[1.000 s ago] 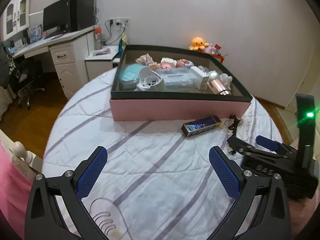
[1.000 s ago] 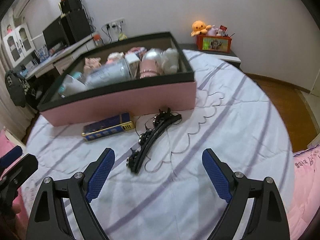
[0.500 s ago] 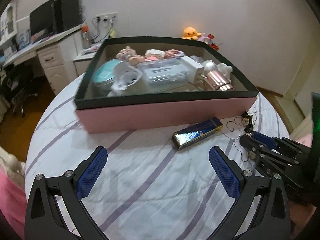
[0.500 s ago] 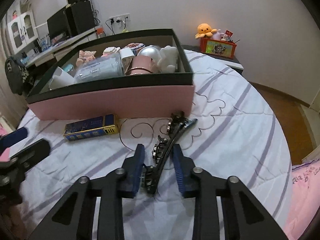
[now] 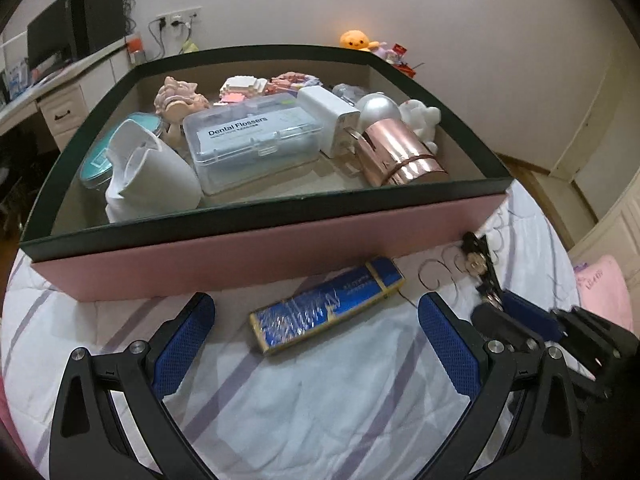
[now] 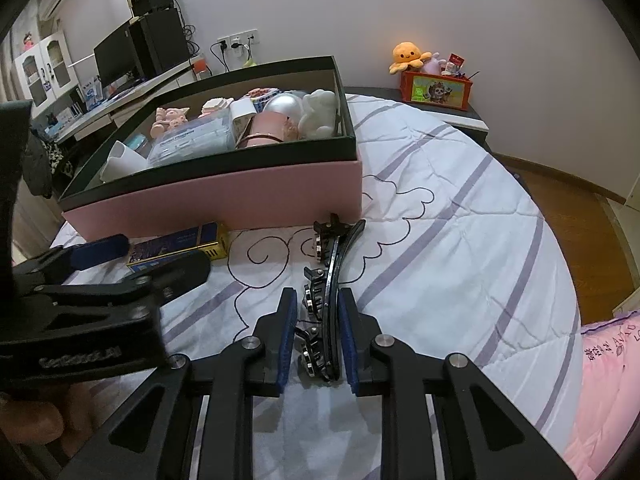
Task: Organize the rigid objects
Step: 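Grasp the blue packet with the left tool while the right tool grasps the black hair clip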
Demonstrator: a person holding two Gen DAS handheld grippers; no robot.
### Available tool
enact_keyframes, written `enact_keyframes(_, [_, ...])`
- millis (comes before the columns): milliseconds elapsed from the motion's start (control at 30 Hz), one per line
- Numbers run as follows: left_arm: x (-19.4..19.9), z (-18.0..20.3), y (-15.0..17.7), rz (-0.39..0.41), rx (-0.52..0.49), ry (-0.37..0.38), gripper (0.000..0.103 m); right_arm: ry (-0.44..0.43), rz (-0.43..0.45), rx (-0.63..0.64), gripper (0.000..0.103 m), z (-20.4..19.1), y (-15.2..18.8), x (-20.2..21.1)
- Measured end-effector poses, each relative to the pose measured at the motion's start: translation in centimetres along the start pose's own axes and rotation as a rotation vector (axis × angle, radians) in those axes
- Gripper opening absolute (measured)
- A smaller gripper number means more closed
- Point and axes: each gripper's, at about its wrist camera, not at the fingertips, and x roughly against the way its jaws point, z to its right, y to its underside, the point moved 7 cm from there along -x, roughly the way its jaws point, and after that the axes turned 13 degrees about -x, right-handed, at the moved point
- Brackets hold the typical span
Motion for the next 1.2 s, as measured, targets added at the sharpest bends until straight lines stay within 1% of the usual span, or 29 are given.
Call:
enact_keyframes(100, [-0.9, 0.3, -0.1, -0.016, -0.013, -0.028, 0.103, -0.005, -0.004, 0.003, 0.021, 0.0, 0.0, -0.2])
enact_keyframes(167, [-0.9, 0.4, -0.1, -0.015, -0.015, -0.018, 0.102, -0.013, -0.004, 0.0, 0.021, 0.1, 0.1, -0.1])
enact_keyframes(200, [-0.8, 0.4, 0.0, -0.01, -0.014, -0.007, 0.098, -0.014, -0.004, -0.001, 0.021, 0.1, 0.1, -0.1])
enact_keyframes(233, [-0.5, 0.4, 0.2, -0.009, -0.018, -0.012, 0.094, -0.019, -0.003, -0.004, 0.021, 0.2, 0.1, -0.1])
enact_keyframes(267, [-0.4, 0.4, 0.3, -0.006, -0.027, -0.021, 0.084, -0.024, -0.004, -0.009, 0.021, 0.2, 0.1, -0.1])
enact_keyframes(300, [-0.2, 0.3, 0.3, 0.0, -0.031, -0.022, 0.071, -0.028, -0.005, -0.013, 0.021, 0.2, 0.1, 0.0])
enact_keyframes(400, [0.4, 0.0, 0.9, 0.013, -0.019, 0.004, 0.067, -0.034, -0.005, -0.016, 0.021, 0.3, 0.2, 0.1])
enact_keyframes(500, [0.8, -0.4, 1.1, 0.016, -0.01, -0.001, 0.064, -0.04, -0.006, -0.02, 0.021, 0.3, 0.3, 0.1])
enact_keyframes(633, [0.9, 0.0, 1.1, 0.012, -0.028, -0.008, 0.066, -0.043, -0.007, -0.023, 0.021, 0.4, 0.2, 0.1])
enact_keyframes(667, [0.8, 0.2, 1.1, 0.01, -0.032, -0.009, 0.074, -0.042, -0.007, -0.021, 0.021, 0.4, 0.3, 0.1])
enact_keyframes(700, [0.5, 0.5, 1.0, 0.004, -0.047, -0.001, 0.088, -0.041, -0.007, -0.02, 0.021, 0.3, 0.3, 0.1])
enact_keyframes(733, [0.5, 1.1, 1.1, -0.004, -0.062, 0.0, 0.094, -0.043, -0.007, -0.022, 0.021, 0.3, 0.3, 0.1])
enact_keyframes(767, [0.3, 1.3, 1.1, -0.012, -0.081, -0.018, 0.094, -0.043, -0.007, -0.023, 0.021, 0.4, 0.2, 0.1])
enact_keyframes(833, [0.6, 2.1, 1.1, 0.001, -0.111, 0.011, 0.081, -0.047, -0.008, -0.024, 0.021, 0.5, 0.2, 0.1])
enact_keyframes(867, [0.9, 2.4, 1.1, 0.009, -0.12, 0.038, 0.062, -0.046, -0.008, -0.023, 0.021, 0.5, 0.2, 0.1])
enact_keyframes(900, [1.1, 2.7, 1.2, 0.01, -0.128, 0.057, 0.05, -0.046, -0.008, -0.023, 0.021, 0.5, 0.2, 0.1])
enact_keyframes(1000, [1.9, 3.6, 1.8, 0.008, -0.149, 0.134, 0.046, -0.047, -0.009, -0.024, 0.021, 0.5, 0.2, 0.1])
enact_keyframes(1033, [2.2, 3.8, 2.0, 0.009, -0.154, 0.152, 0.046, -0.049, -0.009, -0.025, 0.021, 0.6, 0.2, 0.1])
enact_keyframes(1067, [2.3, 3.7, 1.9, 0.012, -0.159, 0.145, 0.046, -0.049, -0.009, -0.026, 0.021, 0.6, 0.2, 0.1])
enact_keyframes(1100, [2.2, 3.3, 1.7, 0.018, -0.164, 0.11, 0.047, -0.047, -0.009, -0.027, 0.021, 0.6, 0.2, 0.1])
enact_keyframes(1167, [1.6, 2.9, 1.2, 0.021, -0.165, 0.085, 0.072, -0.043, -0.008, -0.026, 0.021, 0.5, 0.2, 0.1])
enact_keyframes(1200, [1.4, 2.9, 1.1, 0.027, -0.163, 0.089, 0.073, -0.041, -0.008, -0.025, 0.021, 0.5, 0.2, 0.2])
